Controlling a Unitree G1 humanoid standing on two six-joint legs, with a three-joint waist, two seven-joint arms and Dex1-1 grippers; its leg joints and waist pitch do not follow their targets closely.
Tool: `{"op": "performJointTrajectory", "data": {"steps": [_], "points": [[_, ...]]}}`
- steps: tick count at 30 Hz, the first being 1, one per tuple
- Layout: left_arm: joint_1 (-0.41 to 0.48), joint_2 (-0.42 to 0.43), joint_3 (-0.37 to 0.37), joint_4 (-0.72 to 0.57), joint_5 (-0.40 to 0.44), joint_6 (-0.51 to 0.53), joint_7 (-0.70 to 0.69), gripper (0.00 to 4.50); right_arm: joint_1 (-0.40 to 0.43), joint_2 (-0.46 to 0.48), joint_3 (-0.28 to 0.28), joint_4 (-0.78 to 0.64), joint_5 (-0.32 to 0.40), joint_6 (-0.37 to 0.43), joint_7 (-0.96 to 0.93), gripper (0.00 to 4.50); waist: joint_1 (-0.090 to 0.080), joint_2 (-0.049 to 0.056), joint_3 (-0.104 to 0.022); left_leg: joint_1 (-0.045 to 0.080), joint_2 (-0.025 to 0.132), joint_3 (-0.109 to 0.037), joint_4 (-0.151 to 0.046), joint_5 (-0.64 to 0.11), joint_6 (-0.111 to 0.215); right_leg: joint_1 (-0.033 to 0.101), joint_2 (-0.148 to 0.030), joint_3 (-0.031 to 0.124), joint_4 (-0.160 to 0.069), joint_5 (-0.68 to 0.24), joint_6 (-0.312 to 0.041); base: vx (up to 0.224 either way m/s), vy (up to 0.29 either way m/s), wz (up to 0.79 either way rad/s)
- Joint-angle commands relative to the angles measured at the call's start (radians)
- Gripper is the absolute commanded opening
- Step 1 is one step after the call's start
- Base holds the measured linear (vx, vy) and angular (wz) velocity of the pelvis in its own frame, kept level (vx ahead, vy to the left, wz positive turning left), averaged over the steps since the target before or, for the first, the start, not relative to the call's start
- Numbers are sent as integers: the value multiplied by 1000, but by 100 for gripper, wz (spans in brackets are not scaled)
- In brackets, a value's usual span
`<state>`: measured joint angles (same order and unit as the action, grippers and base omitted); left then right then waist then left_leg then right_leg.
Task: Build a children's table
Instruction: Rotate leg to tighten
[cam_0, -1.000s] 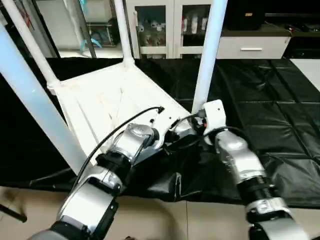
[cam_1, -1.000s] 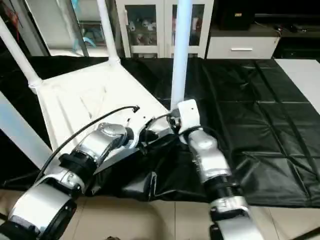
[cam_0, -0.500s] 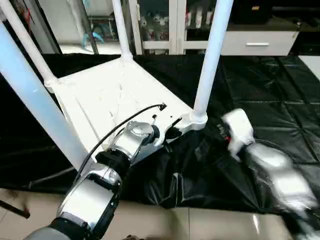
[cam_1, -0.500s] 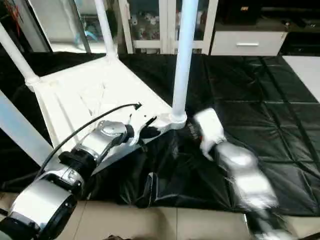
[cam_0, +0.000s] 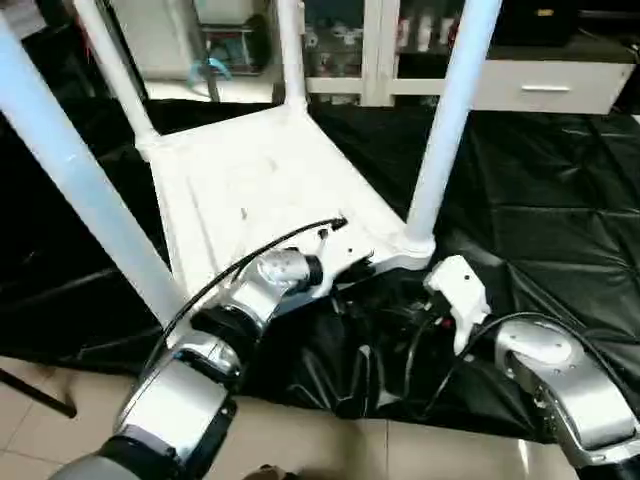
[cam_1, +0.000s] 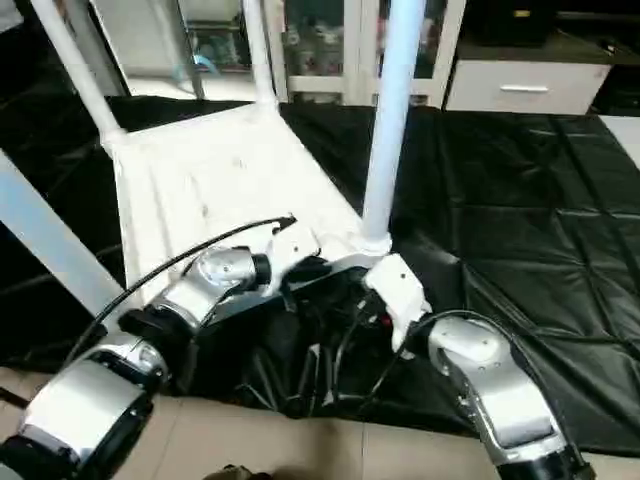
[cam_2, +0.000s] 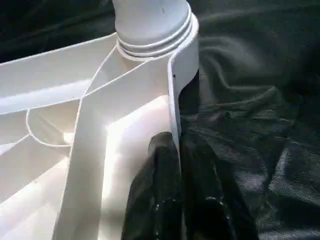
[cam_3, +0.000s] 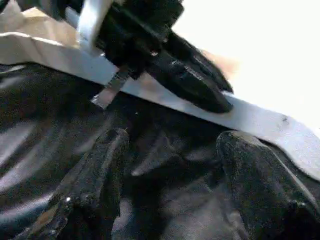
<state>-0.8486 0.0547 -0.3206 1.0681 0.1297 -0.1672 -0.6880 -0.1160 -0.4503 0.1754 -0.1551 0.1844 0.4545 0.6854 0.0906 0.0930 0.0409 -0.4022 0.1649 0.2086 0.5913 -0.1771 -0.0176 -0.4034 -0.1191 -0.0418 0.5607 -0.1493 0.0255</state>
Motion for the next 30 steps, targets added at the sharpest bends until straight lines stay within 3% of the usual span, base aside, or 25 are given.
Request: {"op": "performJointTrajectory", "data": {"steps": [1, 3, 5, 7, 10, 13, 18, 19, 21, 24, 26, 27, 28, 30], "points": [[-32, -19, 72, -30, -64, -51, 52, 56, 2, 6, 21, -20, -11, 12, -1, 309, -4, -30, -68, 33, 59, -33, -82, -296, 46, 34, -35, 18, -54, -238, -212, 0, 0, 0], [-32, -20, 87, -34, -74, -61, 66, 71, 2, 9, 25, -21, -12, 13, -3, 309, -6, -29, -68, 28, 59, -34, -81, -285, 54, 35, -36, 17, -52, -218, -214, 0, 0, 0], [-31, -6, 110, -37, -87, -81, 74, 96, -1, 11, 33, -24, -9, 20, -7, 309, -6, -39, -68, 26, 57, -33, -78, -264, 69, 35, -35, 17, -51, -212, -208, 0, 0, 0], [-24, 4, 128, -46, -101, -73, 59, 110, -2, 7, 35, -28, -5, 27, -1, 309, -6, -41, -68, 22, 56, -33, -77, -239, 81, 38, -37, 16, -49, -206, -205, 0, 0, 0], [17, 43, 148, -118, -131, -6, -9, 130, 1, -17, 31, -34, 0, 23, 27, 309, -5, -40, -69, 24, 57, -30, -73, -208, 96, 36, -35, 16, -45, -192, -217, 0, 0, 0], [97, 106, 122, -274, -173, 131, -190, 130, 1, -58, 4, -24, 8, 18, 55, 309, -2, -35, -68, 29, 60, -28, -73, -195, 100, 33, -33, 18, -41, -190, -232, 0, 0, 0], [186, 192, 41, -466, -225, 293, -402, 130, -1, -98, -27, -4, 11, 14, 73, 309, 2, -30, -67, 36, 66, -29, -79, -234, 74, 30, -34, 20, -42, -224, -232, 0, 0, 0], [205, 208, 22, -508, -242, 335, -445, 130, -3, -106, -33, 2, 10, 12, 75, 309, 2, -28, -64, 37, 66, -28, -83, -254, 50, 28, -31, 21, -41, -234, -231, 0, 0, 0], [213, 215, 14, -526, -251, 354, -461, 130, -3, -109, -36, 5, 9, 11, 75, 309, 0, -29, -63, 38, 63, -27, -83, -275, 36, 27, -31, 21, -42, -240, -228, 0, 0, 0], [224, 215, -6, -532, -219, 369, -456, 130, -6, -115, -36, 7, 7, 10, 76, 309, -4, -29, -63, 34, 59, -29, -82, -279, 31, 31, -33, 22, -44, -241, -219, 0, 0, 0], [208, 204, -27, -475, -115, 372, -366, 130, -5, -117, -30, 5, 4, 9, 75, 309, -7, -32, -63, 32, 58, -29, -80, -270, 36, 34, -34, 23, -46, -246, -208, 0, 0, 0], [208, 204, -27, -475, -115, 372, -366, 130, -5, -117, -30, 5, 4, 9, 75, 309, -9, -31, -64, 32, 57, -29, -79, -269, 38, 33, -32, 23, -47, -247, -205, 0, 0, 0], [182, 200, -48, -425, -43, 392, -259, 130, -3, -116, -27, 5, 1, 9, 76, 309, -10, -34, -63, 31, 57, -29, -78, -267, 39, 34, -32, 23, -48, -250, -201, 0, 0, 0], [168, 196, -57, -399, -16, 384, -197, 130, -2, -117, -25, 6, 1, 8, 76, 309, -9, -37, -65, 29, 55, -31, -75, -254, 44, 37, -34, 23, -50, -265, -185, 0, 0, 0]]}}
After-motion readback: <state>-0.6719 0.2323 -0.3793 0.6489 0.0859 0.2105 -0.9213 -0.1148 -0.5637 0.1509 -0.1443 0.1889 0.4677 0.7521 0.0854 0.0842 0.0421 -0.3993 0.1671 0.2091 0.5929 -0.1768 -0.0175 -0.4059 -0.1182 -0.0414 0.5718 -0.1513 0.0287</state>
